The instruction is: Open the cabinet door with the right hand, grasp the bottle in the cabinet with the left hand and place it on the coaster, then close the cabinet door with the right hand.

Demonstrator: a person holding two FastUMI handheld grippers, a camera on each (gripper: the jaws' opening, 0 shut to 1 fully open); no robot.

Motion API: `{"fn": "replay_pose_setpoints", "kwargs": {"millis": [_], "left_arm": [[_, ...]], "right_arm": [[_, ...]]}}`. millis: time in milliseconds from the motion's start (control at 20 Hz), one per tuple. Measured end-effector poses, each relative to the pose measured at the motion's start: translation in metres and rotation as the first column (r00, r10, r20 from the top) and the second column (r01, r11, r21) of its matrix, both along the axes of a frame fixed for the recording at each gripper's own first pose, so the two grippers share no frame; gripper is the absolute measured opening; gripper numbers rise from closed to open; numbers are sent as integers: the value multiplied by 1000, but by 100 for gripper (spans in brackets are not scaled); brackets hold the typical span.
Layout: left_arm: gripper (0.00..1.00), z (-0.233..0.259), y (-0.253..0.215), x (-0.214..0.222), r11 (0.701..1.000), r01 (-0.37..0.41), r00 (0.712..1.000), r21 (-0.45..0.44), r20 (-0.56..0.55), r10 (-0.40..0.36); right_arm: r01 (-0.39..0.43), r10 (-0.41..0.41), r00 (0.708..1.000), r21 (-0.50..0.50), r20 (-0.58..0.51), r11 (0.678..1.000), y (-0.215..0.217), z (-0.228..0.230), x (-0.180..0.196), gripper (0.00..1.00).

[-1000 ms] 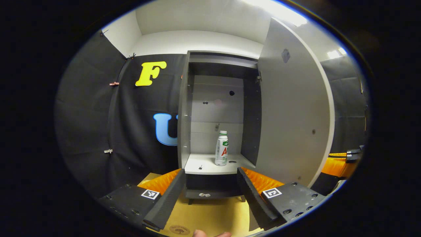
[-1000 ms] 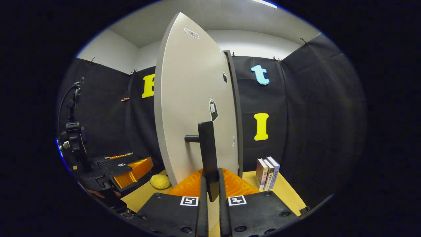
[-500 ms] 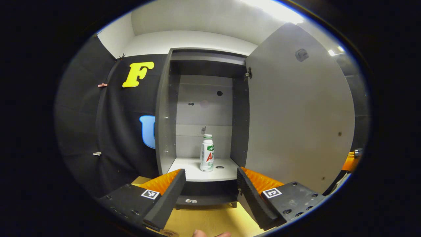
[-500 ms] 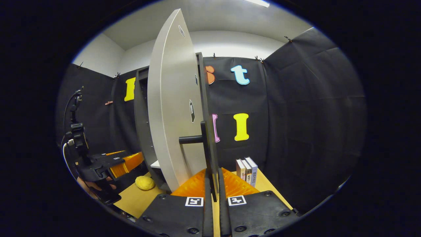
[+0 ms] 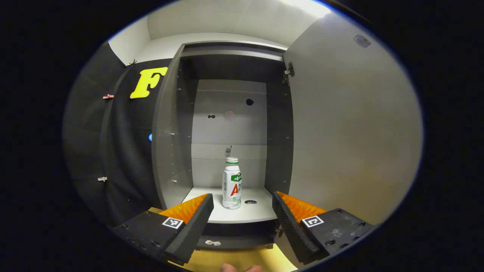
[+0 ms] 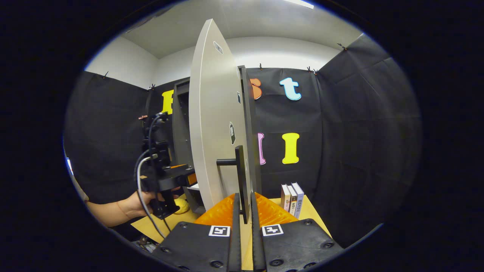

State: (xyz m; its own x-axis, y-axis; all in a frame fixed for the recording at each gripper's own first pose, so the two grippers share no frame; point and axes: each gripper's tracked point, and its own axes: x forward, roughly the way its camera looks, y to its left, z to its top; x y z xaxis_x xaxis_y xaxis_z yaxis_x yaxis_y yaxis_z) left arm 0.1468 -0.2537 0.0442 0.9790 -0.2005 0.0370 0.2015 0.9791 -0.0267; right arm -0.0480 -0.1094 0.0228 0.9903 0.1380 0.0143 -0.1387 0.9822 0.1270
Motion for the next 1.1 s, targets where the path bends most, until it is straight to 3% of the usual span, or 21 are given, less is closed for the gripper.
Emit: {"fn": "replay_pose_setpoints", "kwargs": {"millis": [100,150,300,500,800,1100], "left_arm": [[98,-1,-6,23,1000,-6,1000,7,10,6],[98,-4,-9,35,1000,-10,1000,11,12,10],[98,-5,-18,70,999,-14,1000,34,16,13],[98,-17,-21,112,998,-31,1000,63,9,30],[98,-40,-15,172,994,-85,996,69,-1,85],[99,-58,-18,220,995,-85,996,44,-27,86]], "right_arm": [[50,-50,999,-5,1,999,-20,-2,-6,25],[74,-75,997,-9,-14,997,-29,-7,-4,36],[150,-151,988,-33,-28,988,-58,-16,-9,99],[184,-182,982,-25,50,983,-79,-8,-1,97],[257,-256,966,-33,16,966,-111,-21,4,100],[306,-306,952,-1,18,952,-130,-21,10,98]]}}
